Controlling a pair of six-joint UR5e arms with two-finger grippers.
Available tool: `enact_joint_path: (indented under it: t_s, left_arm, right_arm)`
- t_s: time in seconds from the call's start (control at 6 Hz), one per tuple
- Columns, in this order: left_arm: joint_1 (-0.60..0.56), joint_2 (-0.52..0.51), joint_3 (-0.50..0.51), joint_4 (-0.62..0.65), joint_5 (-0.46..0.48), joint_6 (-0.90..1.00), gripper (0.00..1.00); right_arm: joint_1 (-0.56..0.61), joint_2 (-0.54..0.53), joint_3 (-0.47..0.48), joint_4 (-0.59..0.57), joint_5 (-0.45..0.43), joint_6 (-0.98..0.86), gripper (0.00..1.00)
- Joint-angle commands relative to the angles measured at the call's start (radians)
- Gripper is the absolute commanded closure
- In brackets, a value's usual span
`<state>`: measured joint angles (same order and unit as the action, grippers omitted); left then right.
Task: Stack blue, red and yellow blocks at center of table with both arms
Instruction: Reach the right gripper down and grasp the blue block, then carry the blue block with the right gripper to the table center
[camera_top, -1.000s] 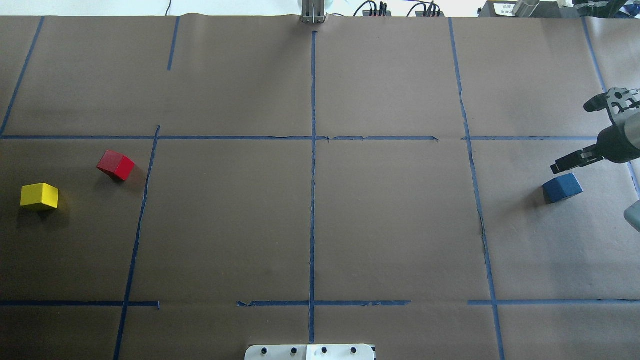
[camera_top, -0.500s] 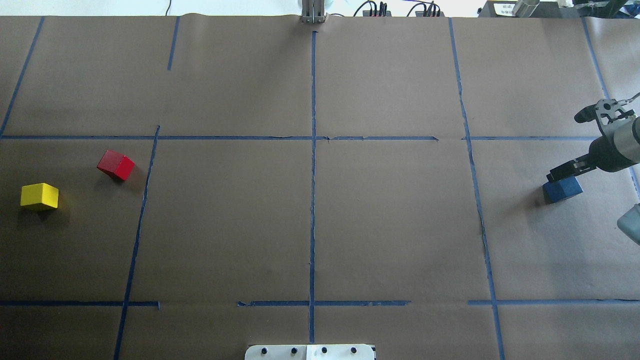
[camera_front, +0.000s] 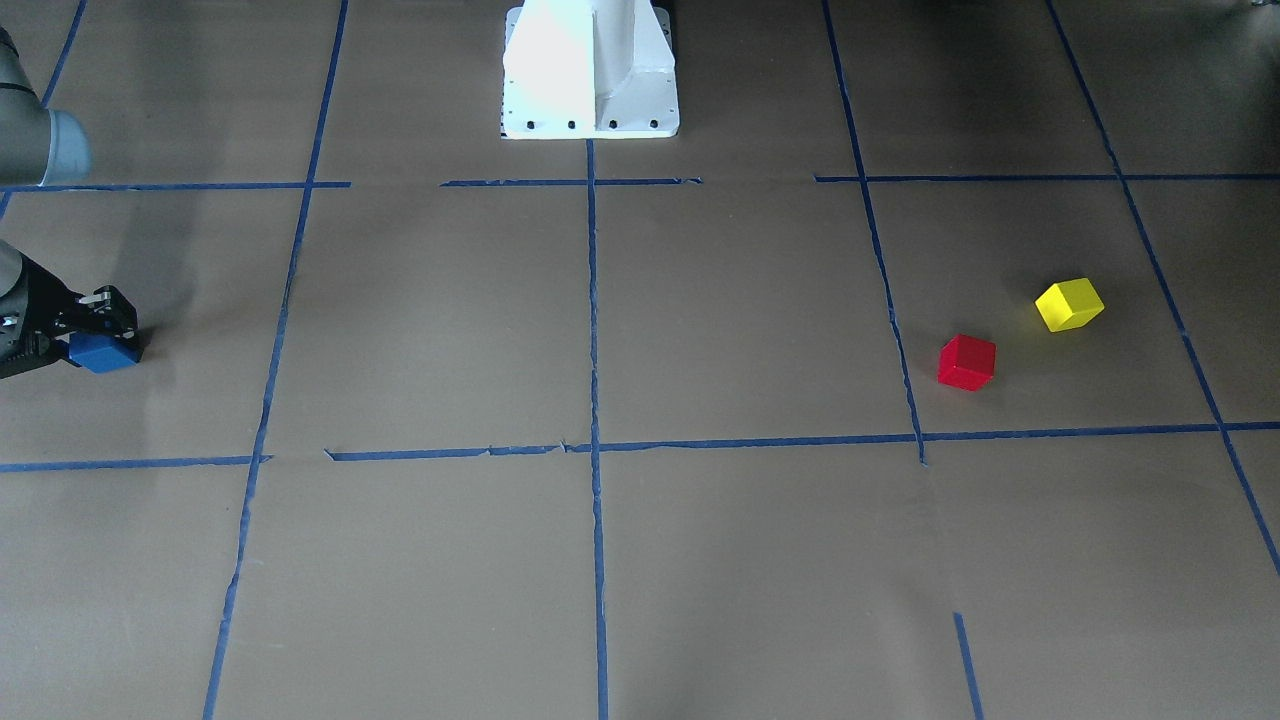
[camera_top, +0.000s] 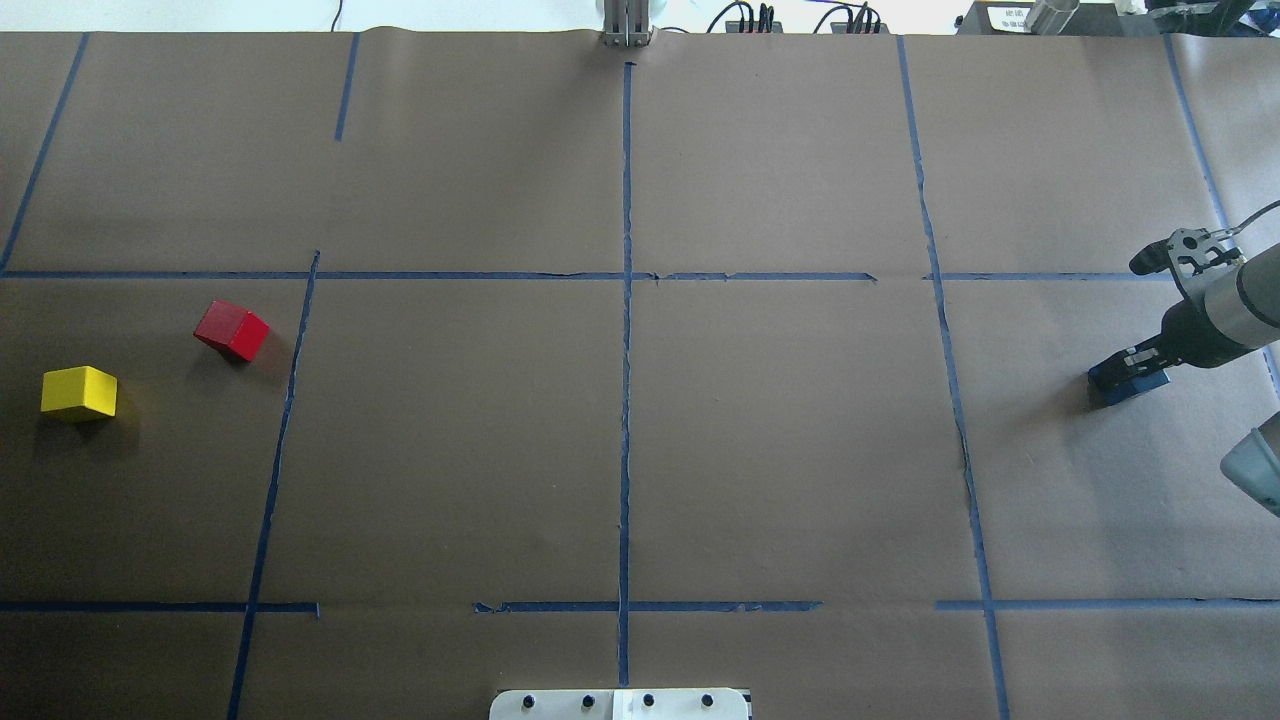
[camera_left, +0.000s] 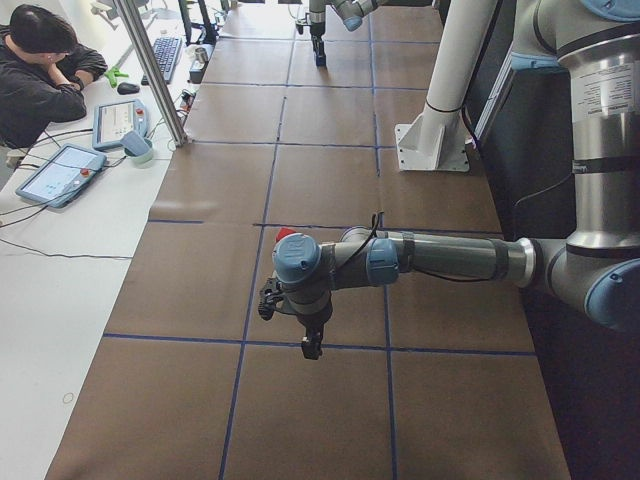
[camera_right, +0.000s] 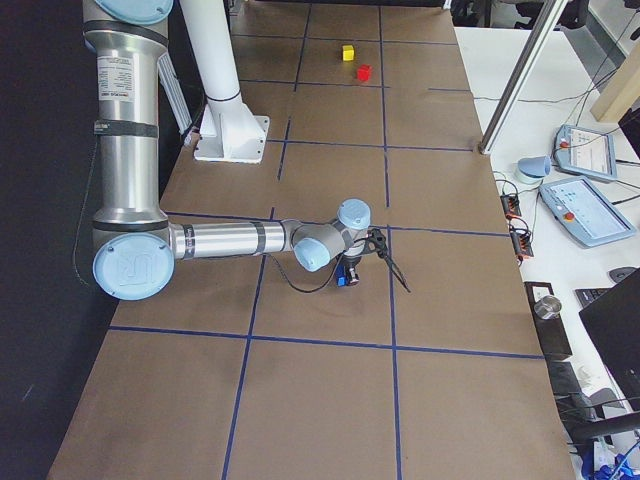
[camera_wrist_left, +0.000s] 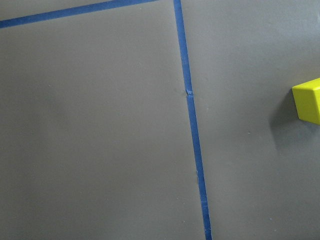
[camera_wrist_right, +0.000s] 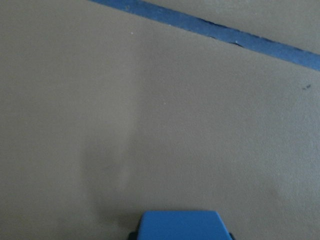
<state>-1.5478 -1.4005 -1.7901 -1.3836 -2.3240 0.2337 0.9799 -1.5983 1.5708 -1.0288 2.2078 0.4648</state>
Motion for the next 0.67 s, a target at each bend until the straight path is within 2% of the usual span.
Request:
enact_joint_path:
  t_s: [0.0, 0.17, 0.33, 0.5]
  left_arm:
    - [0.002, 0.000, -0.002, -0.002, -0.002, 0.001, 0.00]
    - [0.002, 0.000, -0.002, -0.002, -0.002, 0.001, 0.00]
    - [0.000, 0.000, -0.003, -0.002, -0.002, 0.001, 0.00]
    - [0.002, 0.000, -0.003, -0.002, -0.002, 0.001, 0.00]
  right_arm:
    - [0.000, 0.003, 0.064, -0.008, 0.000, 0.003, 0.98]
    - [-0.003, 0.033, 0.096, -0.008, 0.000, 0.097, 1.00]
    - [-0.054, 0.134, 0.100, -0.013, -0.002, 0.256, 1.00]
    - [-0.110, 0.246, 0.100, -0.096, -0.032, 0.335, 1.00]
